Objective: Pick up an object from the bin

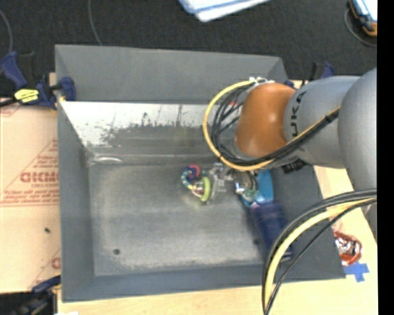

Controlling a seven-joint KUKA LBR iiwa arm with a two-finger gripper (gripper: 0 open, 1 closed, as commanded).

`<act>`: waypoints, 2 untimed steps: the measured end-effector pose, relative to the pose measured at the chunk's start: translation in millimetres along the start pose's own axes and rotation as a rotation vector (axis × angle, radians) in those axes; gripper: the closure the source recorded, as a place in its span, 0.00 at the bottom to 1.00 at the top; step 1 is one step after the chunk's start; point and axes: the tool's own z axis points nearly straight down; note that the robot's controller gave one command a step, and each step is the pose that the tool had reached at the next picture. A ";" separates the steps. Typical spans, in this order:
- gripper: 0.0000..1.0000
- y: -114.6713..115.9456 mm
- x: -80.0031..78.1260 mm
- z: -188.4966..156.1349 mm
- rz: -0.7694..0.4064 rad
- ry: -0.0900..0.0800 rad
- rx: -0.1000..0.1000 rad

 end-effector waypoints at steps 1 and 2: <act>1.00 -1.2 -17.1 -25.8 0.005 -0.006 -0.001; 1.00 10.3 -21.0 -42.4 0.008 -0.008 -0.002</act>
Offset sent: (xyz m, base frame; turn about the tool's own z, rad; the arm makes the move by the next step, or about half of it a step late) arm 0.0192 0.0086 0.0410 0.0129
